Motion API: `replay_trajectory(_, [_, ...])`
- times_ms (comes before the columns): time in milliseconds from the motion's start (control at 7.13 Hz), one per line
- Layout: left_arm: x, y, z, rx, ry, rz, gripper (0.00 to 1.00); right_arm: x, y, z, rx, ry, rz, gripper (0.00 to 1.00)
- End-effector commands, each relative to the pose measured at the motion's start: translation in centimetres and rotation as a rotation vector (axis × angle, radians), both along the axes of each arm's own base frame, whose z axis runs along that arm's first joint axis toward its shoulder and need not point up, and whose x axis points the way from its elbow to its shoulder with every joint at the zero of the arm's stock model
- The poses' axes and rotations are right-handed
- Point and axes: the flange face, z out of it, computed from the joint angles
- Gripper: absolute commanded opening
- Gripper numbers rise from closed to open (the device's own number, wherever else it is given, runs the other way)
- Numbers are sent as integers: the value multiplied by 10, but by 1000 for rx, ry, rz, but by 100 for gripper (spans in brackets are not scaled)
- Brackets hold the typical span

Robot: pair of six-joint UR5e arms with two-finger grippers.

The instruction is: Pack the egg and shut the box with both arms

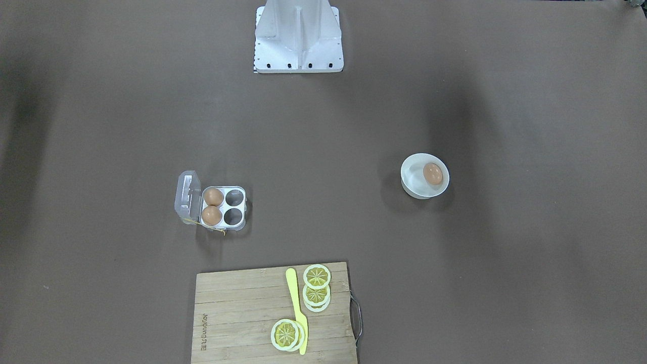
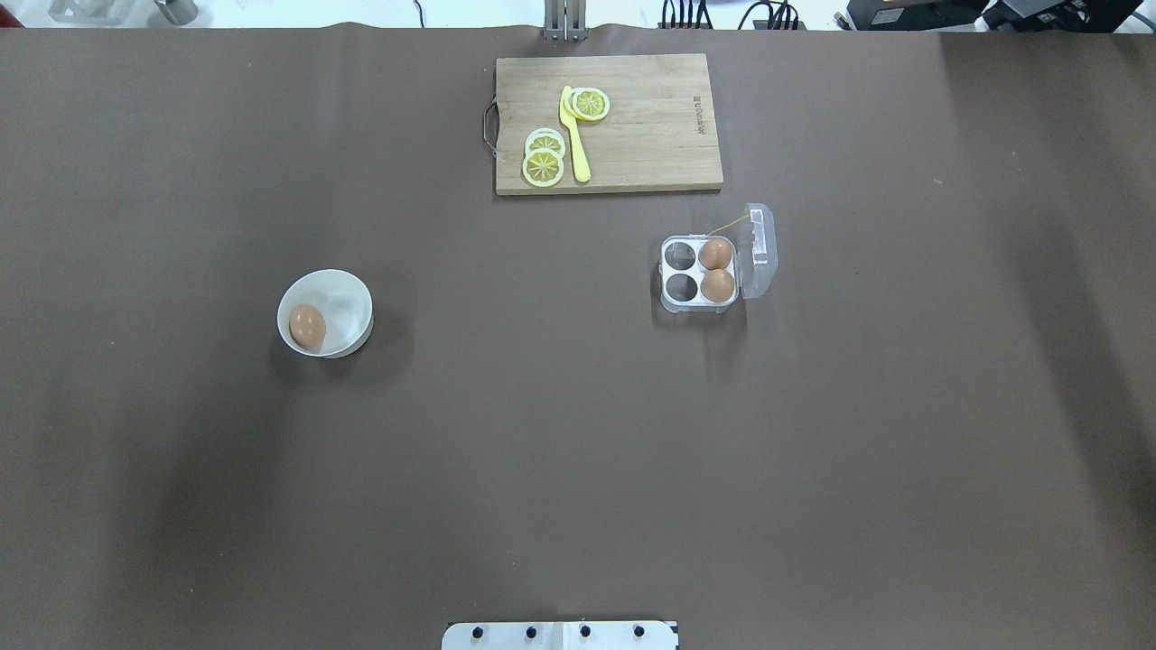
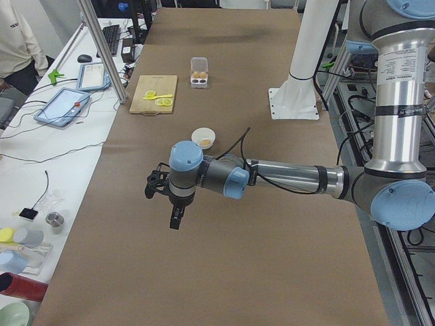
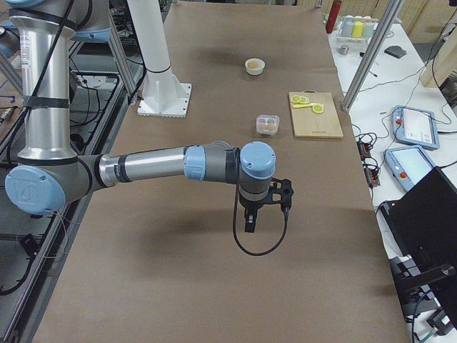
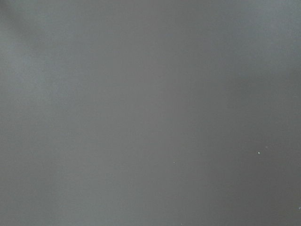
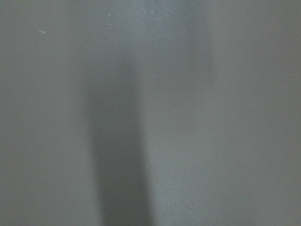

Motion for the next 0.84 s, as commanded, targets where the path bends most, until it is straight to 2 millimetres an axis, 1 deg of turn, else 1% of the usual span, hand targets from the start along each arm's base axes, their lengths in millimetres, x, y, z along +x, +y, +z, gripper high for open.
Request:
replay_trajectory(0, [1, -9, -7, 10, -3, 1, 98, 0, 1, 0, 0, -8, 1, 100])
replay_trajectory(280, [2, -10, -11, 3, 12, -11, 98, 0, 0, -1, 2, -11, 0, 100])
replay_trajectory(421, [2, -13, -13, 16, 9, -11, 97, -1, 0, -1, 4, -19, 0, 100])
replay_trajectory(701, [2, -13, -11, 20, 0, -6, 97, 0, 1, -6, 9, -29, 4, 100])
